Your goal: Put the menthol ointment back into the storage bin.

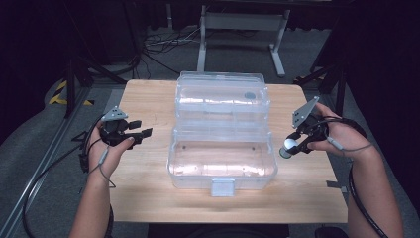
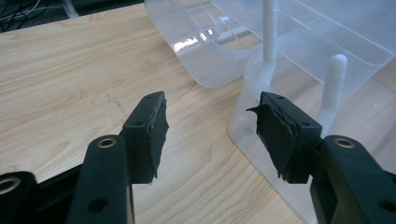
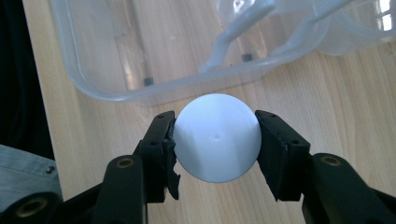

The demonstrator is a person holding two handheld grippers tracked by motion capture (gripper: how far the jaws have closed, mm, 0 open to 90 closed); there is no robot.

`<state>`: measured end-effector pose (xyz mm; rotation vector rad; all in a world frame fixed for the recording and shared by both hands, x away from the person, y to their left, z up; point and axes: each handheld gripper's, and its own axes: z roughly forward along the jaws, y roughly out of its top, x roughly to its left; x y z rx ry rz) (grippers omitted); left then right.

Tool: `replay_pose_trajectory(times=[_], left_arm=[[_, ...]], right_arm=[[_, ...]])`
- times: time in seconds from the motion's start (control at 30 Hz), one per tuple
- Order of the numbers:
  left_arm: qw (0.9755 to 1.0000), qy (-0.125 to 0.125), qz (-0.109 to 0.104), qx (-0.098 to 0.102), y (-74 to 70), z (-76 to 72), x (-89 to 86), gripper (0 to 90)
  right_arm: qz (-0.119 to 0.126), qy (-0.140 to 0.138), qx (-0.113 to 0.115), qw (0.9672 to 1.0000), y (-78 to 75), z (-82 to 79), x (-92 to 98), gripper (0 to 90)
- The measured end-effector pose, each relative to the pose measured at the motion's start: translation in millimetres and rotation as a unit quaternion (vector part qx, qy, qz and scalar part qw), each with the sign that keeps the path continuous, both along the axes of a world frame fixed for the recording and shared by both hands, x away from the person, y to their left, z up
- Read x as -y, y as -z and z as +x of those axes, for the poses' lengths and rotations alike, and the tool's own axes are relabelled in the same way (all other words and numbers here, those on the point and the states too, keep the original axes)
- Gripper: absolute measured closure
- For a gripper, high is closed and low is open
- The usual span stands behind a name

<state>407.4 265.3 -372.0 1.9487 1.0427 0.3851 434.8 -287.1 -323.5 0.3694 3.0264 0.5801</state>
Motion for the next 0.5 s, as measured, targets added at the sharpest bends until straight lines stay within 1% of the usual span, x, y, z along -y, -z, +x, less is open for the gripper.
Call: replay_pose_trajectory(times=[0.1, 0.23, 0.33, 0.4, 0.5], left_arm=[[1.0000, 0.000, 0.000, 0.000, -0.2, 0.0, -0.2, 43.7], [1.0000, -0.001, -0.001, -0.002, 0.0, -0.2, -0.4, 43.7], [1.0000, 0.000, 0.000, -0.002, 0.3, 0.1, -0.3, 43.6], [1.0000, 0.000, 0.000, -0.001, 0.2, 0.2, -0.2, 43.7], [1.0000, 0.001, 0.000, -0.001, -0.1, 0.0, -0.3, 43.7]], right_arm=[[0.006, -0.004, -0.003, 1.0000, -3.2, -1.4, -2.5, 50.7], [0.007, -0.006, 0.001, 1.0000, -7.3, -4.8, -6.7, 50.8], [0.012, -0.008, 0.005, 0.9999, -11.9, -8.0, -8.8, 50.8], [0.017, -0.013, 0.004, 0.9998, -14.6, -10.0, -11.3, 50.8], [0.015, -0.018, 0.000, 0.9997, -18.8, -13.6, -16.5, 50.8]])
